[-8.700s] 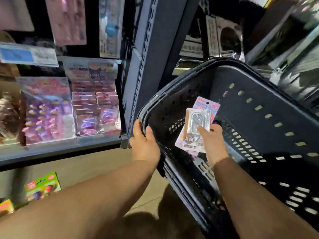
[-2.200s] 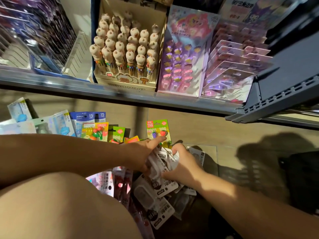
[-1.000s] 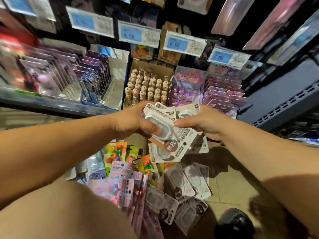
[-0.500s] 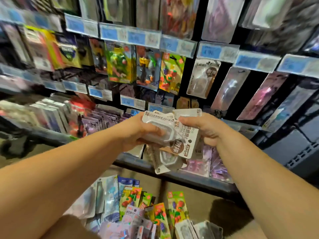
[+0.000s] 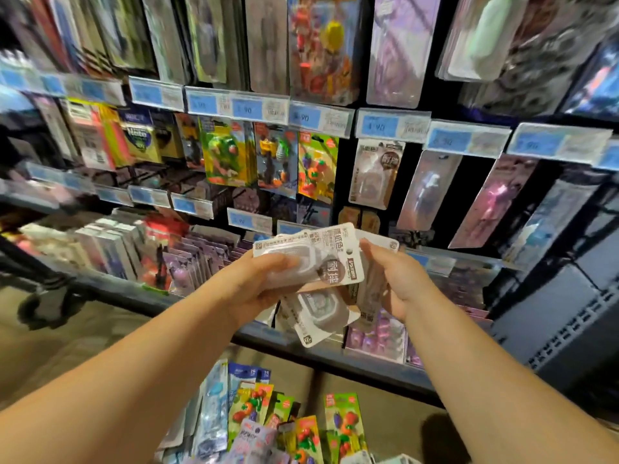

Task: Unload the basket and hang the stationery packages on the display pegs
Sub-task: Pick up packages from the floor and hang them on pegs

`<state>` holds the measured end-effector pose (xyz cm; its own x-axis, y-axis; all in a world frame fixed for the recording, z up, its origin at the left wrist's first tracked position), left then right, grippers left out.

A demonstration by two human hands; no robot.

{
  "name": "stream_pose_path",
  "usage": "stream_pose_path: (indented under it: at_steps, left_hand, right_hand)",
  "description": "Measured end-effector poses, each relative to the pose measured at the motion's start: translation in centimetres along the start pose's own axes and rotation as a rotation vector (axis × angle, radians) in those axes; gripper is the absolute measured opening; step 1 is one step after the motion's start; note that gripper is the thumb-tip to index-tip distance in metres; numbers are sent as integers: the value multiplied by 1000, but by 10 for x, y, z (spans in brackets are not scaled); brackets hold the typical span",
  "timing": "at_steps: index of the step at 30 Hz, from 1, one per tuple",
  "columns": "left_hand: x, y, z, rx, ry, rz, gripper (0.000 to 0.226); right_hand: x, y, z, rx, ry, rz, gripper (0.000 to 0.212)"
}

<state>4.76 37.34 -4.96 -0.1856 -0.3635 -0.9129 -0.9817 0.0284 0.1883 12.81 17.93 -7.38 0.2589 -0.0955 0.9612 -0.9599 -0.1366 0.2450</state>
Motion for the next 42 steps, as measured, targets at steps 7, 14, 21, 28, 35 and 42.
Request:
stream_pose_path:
  at_steps: [7,14,21,28,35,42]
  left_hand:
    - [2,-14,-7,-152,174,33,3]
    - [-6,-22,-14,-139,493,-5,50]
    - [-5,-18,-37,-146,648,-10,43]
    - [10,-19,-56,-293,665,-31,8]
    - [26,-28,-72,-291,580,-16,20]
    - [42,-32,-75,-292,393,28,40]
  right_hand:
    - [2,10,18,-135,-239,-32,55]
    - [2,23,32,-263,-386,-63,61]
    - [-8,17,22,-189,-417,-155,35]
    - [-13,20,2,-128,-525,-84,84]
    - [-15,15,2,-62,-385,110,123]
    - [-13,12,9,-132,-387,165,87]
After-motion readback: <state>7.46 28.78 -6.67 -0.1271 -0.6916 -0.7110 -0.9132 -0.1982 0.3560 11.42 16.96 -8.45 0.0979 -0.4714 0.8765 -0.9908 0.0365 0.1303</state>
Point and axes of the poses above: each hand's wrist, its own y-axis away from the middle knuckle, its own z-axis out of the back of the hand, x = y × z, the point moved 1 cm from there along -y, towards the middle knuckle, and after that the axes turned 3 degrees about y, right-handed, at the moved point
